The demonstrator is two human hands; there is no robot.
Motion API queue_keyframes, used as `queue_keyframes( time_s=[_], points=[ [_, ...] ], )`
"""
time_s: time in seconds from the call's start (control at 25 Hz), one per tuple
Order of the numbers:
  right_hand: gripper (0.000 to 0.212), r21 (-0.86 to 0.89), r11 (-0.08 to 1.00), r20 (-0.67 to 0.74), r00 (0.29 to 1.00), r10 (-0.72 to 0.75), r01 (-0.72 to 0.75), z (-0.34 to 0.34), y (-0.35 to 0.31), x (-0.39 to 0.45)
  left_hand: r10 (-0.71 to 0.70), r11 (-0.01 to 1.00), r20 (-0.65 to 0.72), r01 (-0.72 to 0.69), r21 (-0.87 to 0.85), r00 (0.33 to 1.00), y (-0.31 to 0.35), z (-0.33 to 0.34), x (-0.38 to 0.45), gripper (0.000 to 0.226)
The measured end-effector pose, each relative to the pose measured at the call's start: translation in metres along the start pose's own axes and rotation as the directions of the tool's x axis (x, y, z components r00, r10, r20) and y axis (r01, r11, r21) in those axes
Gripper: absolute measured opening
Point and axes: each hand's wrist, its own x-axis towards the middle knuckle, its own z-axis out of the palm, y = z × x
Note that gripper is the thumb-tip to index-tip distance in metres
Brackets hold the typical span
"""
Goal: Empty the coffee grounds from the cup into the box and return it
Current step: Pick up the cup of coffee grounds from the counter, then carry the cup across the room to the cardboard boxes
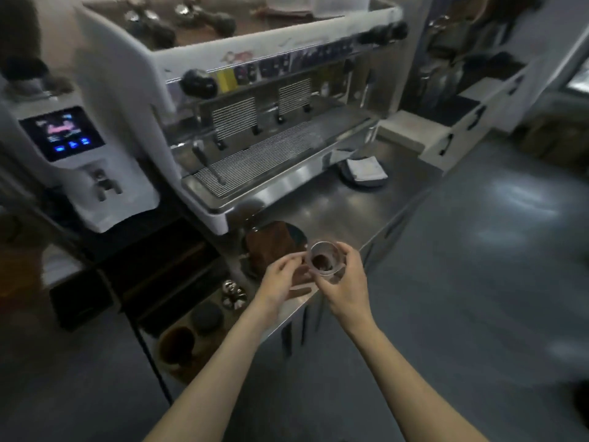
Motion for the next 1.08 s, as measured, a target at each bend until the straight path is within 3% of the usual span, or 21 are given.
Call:
queue_keyframes(
  time_s=[0.44, 0.72, 1.08],
  points=[
    [0.06, 0.033, 0.991, -0.328, 0.936, 0.132, -0.128, -0.181, 0.087, 0.029, -0.065, 0.993, 0.166, 0.048, 0.104, 0.984, -0.007, 0.205, 0.051, 0.027],
    [0.058, -0.029, 0.983, -0.457, 0.877, 0.148, -0.182, -0.245, 0.127, 0.08, -0.05, 0.99, 0.29, 0.009, 0.139, 0.956, 0.004, 0.297, 0.136, 0.029],
    [0.058, -0.134, 0.955, -0.631, 0.766, 0.123, -0.263, -0.317, 0.153, 0.184, -0.016, 0.984, 0.51, -0.077, 0.16, 0.86, 0.057, 0.413, 0.246, 0.027]
  ],
)
